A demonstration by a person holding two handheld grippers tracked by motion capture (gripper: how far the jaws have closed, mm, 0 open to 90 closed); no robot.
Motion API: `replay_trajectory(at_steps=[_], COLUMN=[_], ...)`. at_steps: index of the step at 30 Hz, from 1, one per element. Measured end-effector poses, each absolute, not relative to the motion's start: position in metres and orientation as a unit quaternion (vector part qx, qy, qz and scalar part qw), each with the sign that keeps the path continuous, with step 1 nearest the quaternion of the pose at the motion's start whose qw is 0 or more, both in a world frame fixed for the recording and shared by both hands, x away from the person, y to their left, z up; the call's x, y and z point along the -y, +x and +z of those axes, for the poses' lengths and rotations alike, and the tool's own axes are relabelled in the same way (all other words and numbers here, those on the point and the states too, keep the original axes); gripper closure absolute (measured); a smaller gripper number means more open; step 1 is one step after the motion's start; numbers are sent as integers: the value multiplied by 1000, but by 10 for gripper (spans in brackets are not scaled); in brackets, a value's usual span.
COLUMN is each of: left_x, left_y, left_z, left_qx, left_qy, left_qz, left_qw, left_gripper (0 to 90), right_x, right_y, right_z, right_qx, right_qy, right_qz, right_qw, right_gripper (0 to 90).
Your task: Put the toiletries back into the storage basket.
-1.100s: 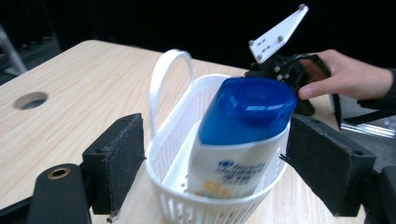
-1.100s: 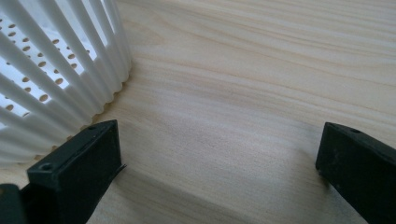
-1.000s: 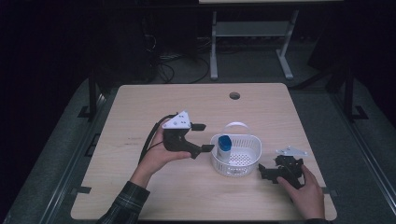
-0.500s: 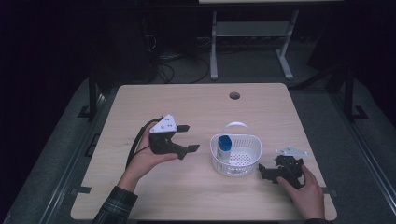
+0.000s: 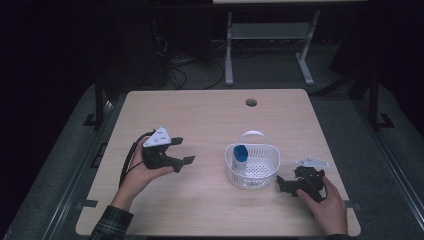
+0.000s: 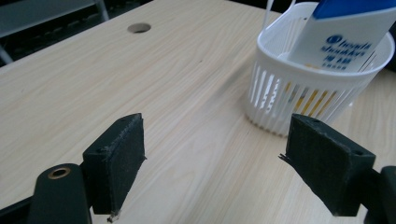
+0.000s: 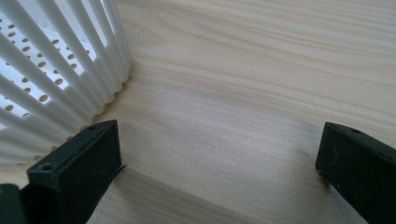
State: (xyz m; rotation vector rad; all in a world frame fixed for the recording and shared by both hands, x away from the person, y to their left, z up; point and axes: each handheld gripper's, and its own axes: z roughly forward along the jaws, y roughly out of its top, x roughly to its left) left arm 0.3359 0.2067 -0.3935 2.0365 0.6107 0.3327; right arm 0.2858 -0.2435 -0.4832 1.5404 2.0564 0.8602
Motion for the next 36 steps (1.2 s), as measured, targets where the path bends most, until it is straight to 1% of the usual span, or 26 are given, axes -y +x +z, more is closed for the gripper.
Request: replay_trajectory(at_steps=[14,25,31,36], left_x=[-241,-257,-266,-275], left_y=[323,317,314,314], left_z=[-412,-426,-439,-454], left_qx=[-290,-309,-325,-338], left_qy=[832,838,846,857], left_qz=[150,156,159,161], left_qw=[449,421,392,353], left_gripper=[193,193,193,199], right_x=[243,243,243,243], right_y=[286,286,286,286], right_z=[-483,-483,-483,-483], right_qx=[-741,-741,-741,-741], right_qy=[555,555,555,555], right_qz=[310,310,310,310], right_qw=[214,214,214,214], right_gripper=[0,0,0,0])
